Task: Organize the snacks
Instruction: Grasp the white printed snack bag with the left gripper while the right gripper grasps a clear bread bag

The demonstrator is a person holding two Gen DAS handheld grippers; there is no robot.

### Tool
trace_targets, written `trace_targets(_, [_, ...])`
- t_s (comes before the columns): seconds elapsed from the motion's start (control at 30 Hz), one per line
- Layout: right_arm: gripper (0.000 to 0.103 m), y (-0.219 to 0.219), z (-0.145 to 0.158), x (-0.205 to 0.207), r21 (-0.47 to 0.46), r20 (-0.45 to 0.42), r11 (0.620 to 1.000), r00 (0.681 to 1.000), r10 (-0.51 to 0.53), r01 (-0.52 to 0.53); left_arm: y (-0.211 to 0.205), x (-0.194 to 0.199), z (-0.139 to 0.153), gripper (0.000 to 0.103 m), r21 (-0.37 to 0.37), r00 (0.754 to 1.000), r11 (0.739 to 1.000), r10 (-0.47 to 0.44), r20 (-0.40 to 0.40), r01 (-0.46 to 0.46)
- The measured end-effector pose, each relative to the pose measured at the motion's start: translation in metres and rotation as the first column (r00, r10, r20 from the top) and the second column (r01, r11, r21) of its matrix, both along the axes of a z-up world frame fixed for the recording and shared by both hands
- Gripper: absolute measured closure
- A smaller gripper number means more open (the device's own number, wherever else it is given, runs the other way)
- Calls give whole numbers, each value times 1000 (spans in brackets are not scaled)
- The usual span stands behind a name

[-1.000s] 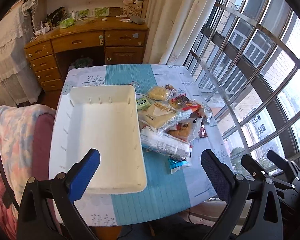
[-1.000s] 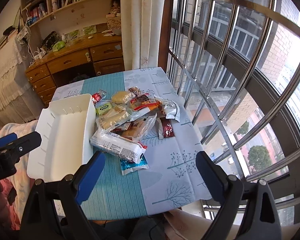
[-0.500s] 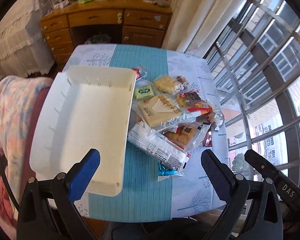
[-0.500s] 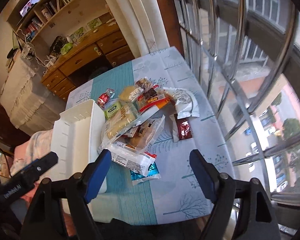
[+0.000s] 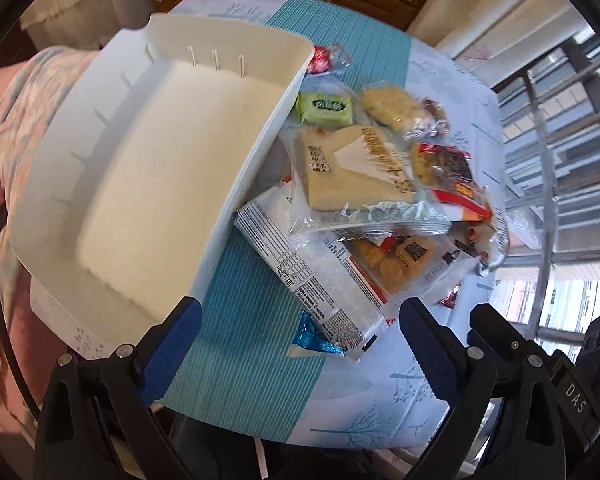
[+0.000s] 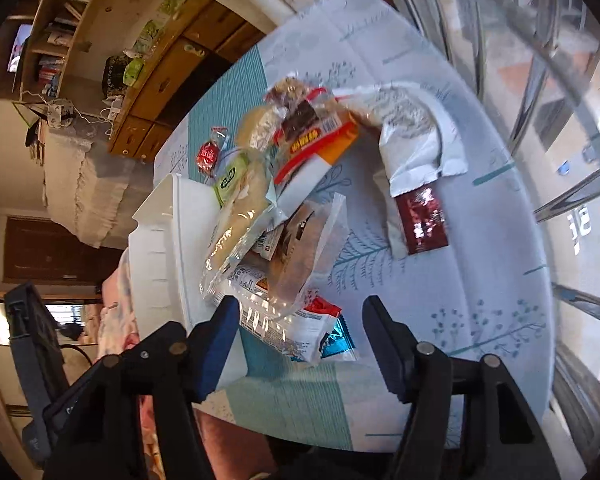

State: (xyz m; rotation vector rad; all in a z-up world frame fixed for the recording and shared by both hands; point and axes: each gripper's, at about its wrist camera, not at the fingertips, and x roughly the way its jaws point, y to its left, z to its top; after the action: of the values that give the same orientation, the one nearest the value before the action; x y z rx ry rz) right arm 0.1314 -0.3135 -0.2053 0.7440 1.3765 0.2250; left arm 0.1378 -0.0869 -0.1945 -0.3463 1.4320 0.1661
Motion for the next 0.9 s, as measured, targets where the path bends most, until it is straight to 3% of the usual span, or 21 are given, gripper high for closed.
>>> trace_targets(0.13, [49, 1, -26, 11, 75, -35, 997, 999, 22, -19, -4, 10, -18, 6, 7, 998, 999, 50, -26, -50])
trace_targets(0.3, [50, 0, -42, 19, 153, -20, 987, 999, 42, -39, -8, 19, -38, 6, 10, 995, 996, 90, -51, -90])
trace_targets(0.7, [61, 11, -73, 37, 204, -32, 976, 996, 88, -80, 4, 29, -82, 14, -4, 972, 980, 196, -130, -198])
trace_targets(0.9, [63, 16, -86, 44, 230, -50, 970, 995, 91, -77, 7, 36, -94, 14, -30, 968, 974, 218, -125, -223])
